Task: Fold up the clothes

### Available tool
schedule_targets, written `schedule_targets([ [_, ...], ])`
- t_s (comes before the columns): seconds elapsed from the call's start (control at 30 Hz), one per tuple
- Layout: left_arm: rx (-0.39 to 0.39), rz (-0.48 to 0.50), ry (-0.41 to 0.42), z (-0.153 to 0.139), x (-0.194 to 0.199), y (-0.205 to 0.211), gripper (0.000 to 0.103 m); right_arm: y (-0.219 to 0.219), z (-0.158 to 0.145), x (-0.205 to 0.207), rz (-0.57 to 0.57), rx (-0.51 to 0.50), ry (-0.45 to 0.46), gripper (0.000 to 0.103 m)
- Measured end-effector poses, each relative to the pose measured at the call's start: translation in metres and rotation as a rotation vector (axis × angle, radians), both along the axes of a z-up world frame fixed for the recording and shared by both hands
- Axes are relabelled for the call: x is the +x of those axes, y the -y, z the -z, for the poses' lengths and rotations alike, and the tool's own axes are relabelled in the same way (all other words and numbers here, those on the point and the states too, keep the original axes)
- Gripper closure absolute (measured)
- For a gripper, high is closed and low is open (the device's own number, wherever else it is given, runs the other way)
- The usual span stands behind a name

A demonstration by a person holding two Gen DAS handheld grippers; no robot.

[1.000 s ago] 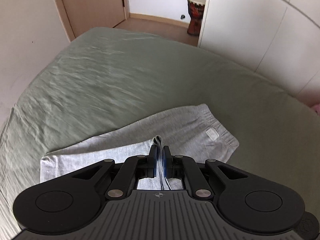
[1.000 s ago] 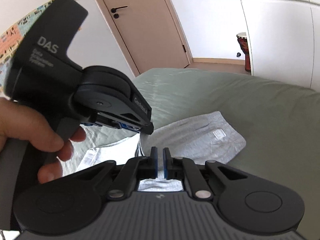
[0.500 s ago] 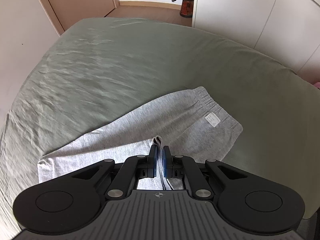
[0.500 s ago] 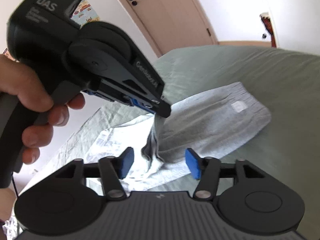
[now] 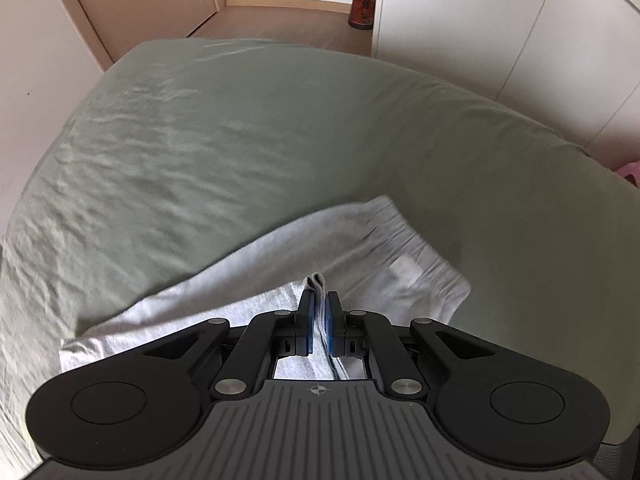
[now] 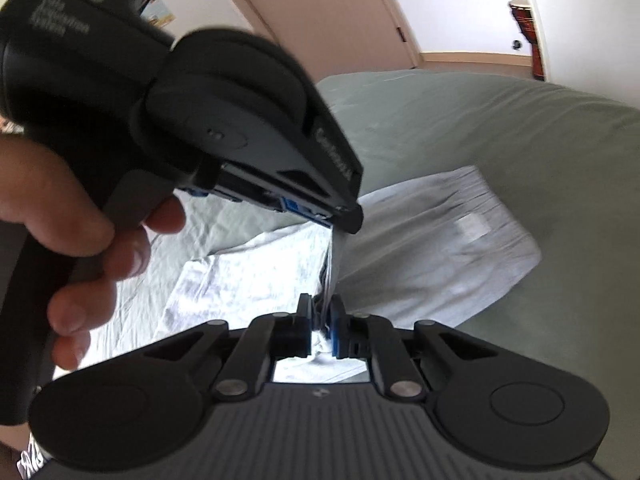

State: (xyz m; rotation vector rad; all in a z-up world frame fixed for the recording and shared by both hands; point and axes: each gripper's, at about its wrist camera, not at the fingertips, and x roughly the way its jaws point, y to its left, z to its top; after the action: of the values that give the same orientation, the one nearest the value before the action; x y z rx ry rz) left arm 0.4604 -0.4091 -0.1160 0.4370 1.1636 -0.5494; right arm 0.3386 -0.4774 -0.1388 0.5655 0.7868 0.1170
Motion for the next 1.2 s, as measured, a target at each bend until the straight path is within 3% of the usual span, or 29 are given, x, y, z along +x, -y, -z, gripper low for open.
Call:
schedule_targets([
  [0.43,-0.013,0.022,-0.071,0.028,0.007,0.052,0.098,0.045,0.0,0.006,0.045,-0.089,-0.096,0.094],
  [0.63,0.001,0.021,-0.087,0.036,0.01,0.057,0.098,0.05,0.009,0.009,0.051,-0.098,-0.13,0.094],
  [0.9,-0.011,0.018,-0.08,0.029,0.012,0.058,0.098,0.054,0.004,0.008,0.047,-0.096,-0.11,0.095],
  [1.2,-0.041,-0.042,-0.077,0.035,0.023,0.057,0.097,0.058,0.007,0.022,0.048,-0.142,-0.125,0.094],
])
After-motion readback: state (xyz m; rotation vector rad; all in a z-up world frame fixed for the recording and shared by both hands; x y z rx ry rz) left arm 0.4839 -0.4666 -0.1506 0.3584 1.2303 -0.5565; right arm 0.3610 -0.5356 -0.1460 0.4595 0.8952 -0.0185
